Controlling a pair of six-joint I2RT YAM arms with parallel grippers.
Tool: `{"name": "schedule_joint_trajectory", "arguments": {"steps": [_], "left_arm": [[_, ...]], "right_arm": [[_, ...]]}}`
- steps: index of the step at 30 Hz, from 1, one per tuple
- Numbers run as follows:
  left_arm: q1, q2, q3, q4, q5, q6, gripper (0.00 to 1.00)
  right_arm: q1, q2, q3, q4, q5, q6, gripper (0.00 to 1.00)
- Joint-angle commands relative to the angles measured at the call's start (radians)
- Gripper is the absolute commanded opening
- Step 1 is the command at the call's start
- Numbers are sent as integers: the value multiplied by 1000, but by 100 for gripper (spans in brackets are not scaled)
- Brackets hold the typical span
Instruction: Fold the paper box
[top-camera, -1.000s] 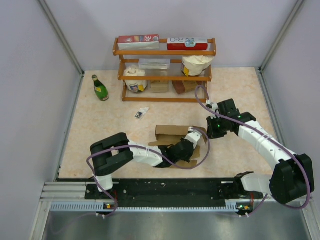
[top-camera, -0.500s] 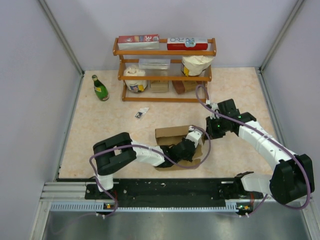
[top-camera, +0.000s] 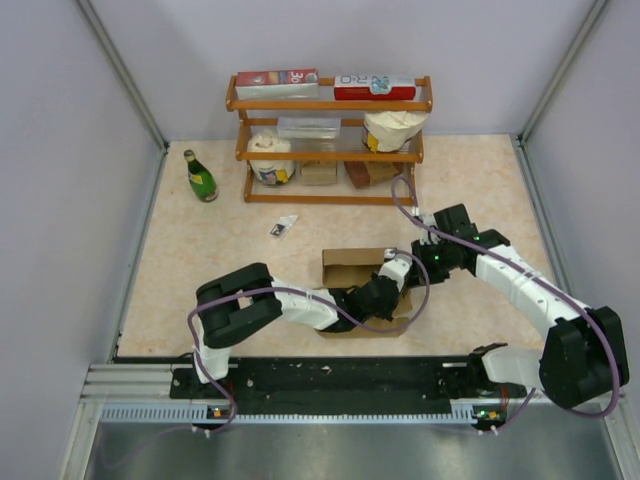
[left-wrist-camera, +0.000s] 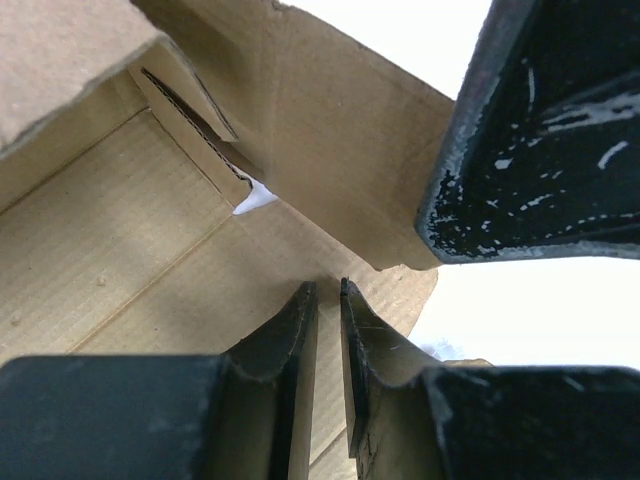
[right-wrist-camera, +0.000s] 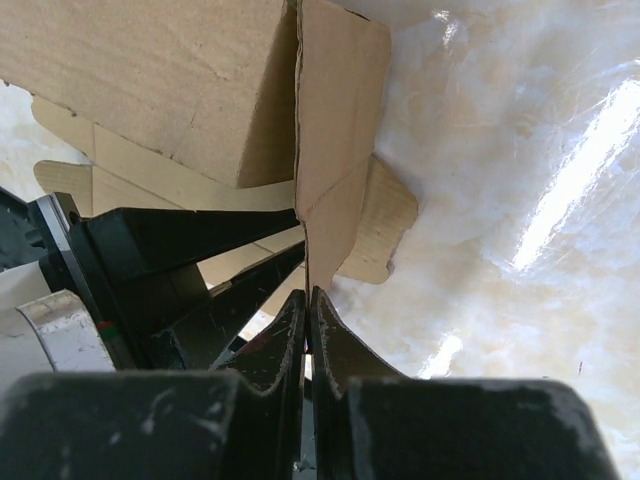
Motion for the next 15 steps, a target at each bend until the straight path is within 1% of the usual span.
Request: {"name": "schedule_joint_trajectory", "arguments": {"steps": [1, 10, 15], "left_arm": [[-4, -10, 26, -4, -20, -9, 20], [-4, -128, 3, -33, -23, 20, 20], [-4, -210, -24, -39, 21, 31, 21]], "right_arm": [[12, 1, -8, 23, -11, 38, 0], [15, 17, -21, 24, 36, 69, 0], [18, 18, -21, 23, 59, 76, 0]]}}
